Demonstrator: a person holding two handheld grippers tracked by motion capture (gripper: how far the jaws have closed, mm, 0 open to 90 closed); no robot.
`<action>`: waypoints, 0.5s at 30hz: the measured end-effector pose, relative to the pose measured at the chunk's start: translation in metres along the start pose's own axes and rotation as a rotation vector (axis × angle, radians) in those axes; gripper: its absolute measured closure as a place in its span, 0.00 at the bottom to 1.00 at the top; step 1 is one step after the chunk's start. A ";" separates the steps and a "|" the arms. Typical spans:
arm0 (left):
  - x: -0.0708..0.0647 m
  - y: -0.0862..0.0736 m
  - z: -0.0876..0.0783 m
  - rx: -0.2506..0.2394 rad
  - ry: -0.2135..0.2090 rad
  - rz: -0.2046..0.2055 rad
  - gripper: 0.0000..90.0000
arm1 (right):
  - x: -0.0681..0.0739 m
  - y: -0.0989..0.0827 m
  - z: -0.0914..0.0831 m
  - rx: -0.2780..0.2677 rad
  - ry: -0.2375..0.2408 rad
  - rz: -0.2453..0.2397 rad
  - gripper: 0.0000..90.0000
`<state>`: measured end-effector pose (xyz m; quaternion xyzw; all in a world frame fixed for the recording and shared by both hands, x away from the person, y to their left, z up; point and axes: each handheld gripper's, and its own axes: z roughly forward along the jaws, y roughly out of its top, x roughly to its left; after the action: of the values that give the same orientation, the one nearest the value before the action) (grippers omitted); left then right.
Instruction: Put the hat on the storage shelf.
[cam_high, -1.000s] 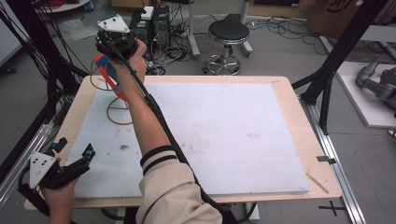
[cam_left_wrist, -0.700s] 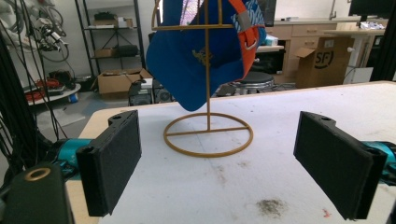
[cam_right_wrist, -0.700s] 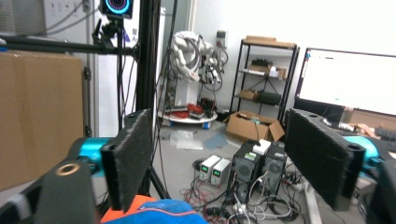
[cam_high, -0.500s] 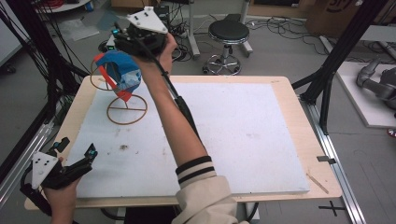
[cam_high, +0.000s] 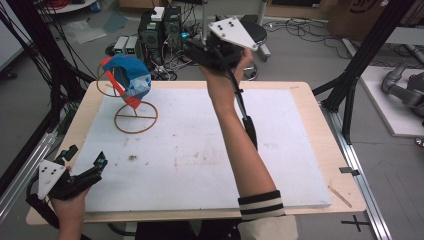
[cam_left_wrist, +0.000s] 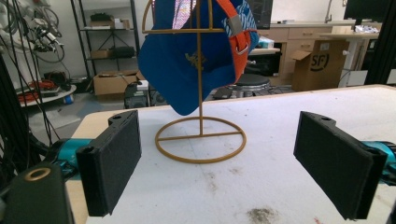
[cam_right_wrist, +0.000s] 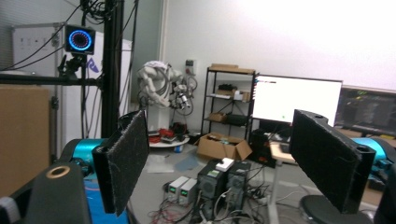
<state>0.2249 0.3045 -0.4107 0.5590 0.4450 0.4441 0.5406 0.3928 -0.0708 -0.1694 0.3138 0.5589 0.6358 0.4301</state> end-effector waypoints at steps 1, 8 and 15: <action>0.000 0.000 0.001 0.000 -0.002 -0.001 0.17 | -0.004 0.000 -0.004 -0.001 -0.006 -0.006 0.23; 0.000 0.001 0.005 -0.004 0.000 -0.015 0.17 | -0.034 -0.004 -0.042 -0.010 -0.046 -0.025 0.23; 0.000 0.002 0.008 -0.008 0.004 -0.023 0.17 | -0.071 -0.022 -0.085 0.009 -0.096 -0.011 0.23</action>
<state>0.2326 0.3027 -0.4093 0.5509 0.4507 0.4406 0.5470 0.3528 -0.1720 -0.2006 0.3429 0.5422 0.6151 0.4583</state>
